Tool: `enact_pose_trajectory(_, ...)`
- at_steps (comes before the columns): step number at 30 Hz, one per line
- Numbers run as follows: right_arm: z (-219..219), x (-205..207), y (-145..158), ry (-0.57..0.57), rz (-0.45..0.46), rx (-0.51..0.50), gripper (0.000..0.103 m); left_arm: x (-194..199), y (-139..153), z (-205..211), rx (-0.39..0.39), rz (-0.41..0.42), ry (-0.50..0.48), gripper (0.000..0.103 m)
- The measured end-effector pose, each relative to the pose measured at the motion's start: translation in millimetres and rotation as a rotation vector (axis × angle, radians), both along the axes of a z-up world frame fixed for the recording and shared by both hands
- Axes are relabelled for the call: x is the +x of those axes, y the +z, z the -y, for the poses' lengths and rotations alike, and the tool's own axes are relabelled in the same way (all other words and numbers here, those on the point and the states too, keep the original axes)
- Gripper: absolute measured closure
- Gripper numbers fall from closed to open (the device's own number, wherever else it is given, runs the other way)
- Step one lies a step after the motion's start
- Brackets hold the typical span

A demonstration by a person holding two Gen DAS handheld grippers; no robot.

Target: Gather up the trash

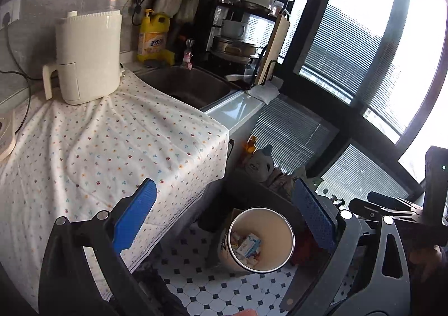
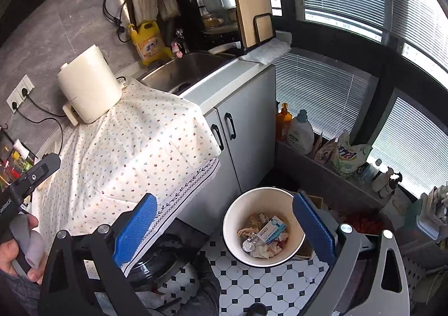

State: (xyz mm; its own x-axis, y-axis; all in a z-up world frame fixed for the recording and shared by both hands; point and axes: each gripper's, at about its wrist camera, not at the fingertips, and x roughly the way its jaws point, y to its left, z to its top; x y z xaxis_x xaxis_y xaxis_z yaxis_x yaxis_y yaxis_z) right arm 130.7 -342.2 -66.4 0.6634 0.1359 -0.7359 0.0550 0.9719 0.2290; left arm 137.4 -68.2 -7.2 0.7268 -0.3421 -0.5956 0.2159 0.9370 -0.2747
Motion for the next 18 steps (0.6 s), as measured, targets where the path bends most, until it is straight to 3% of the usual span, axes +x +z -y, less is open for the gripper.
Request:
enact_pose_trajectory(11, 4.7, -72.4, 48.1, 0.092, 0.084, 0.012, 0.008, -90.6, 35.6, 5.5, 0.028, 0.066, 0.092, 0.006)
enact_pose_trajectory(18, -7.6, -115.3, 75.0, 0.134, 0.150, -0.027, 0.008, -125.3, 58.4, 4.9, 0.066, 0.109, 0.105, 0.006)
